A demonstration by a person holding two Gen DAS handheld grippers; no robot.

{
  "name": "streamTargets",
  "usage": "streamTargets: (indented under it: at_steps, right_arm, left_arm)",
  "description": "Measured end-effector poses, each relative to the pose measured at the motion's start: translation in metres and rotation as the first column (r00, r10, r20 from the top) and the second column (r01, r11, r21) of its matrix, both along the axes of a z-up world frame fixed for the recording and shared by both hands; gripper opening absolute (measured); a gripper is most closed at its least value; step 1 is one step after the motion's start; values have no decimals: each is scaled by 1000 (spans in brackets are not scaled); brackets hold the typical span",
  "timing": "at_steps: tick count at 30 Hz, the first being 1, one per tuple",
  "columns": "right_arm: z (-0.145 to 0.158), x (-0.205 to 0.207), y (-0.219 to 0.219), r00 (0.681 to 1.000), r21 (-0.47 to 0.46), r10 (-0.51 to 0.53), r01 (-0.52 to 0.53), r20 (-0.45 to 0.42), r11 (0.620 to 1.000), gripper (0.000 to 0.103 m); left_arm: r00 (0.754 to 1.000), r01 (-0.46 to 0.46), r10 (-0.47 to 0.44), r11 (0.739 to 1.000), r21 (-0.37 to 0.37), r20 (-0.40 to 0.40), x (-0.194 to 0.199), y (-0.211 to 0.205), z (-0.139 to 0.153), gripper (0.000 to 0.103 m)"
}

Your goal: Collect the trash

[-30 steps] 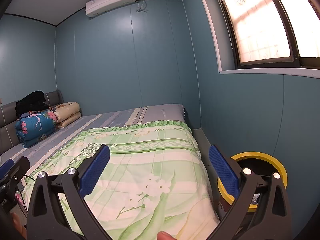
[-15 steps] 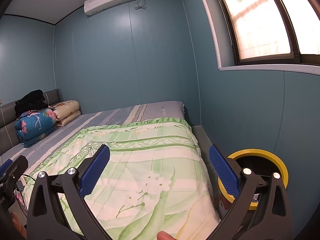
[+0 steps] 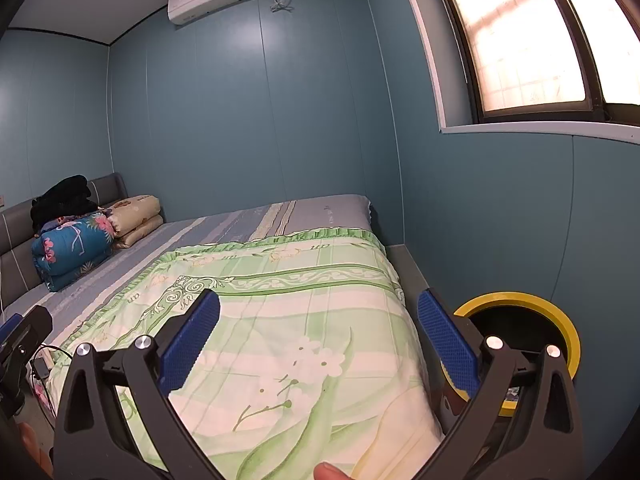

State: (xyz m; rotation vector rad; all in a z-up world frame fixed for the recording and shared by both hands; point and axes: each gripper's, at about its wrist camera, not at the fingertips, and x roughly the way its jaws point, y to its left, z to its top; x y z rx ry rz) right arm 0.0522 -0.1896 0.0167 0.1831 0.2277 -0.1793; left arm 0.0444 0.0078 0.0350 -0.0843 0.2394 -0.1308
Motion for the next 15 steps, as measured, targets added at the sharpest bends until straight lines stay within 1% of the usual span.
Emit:
streamTargets:
  at_steps: [15]
  right_arm:
    - [-3,3,-2,1000,13,2,-2,-18,1000,95]
  left_arm:
    - [1000,5,-5,1000,5,-6,1,-5,-2,95]
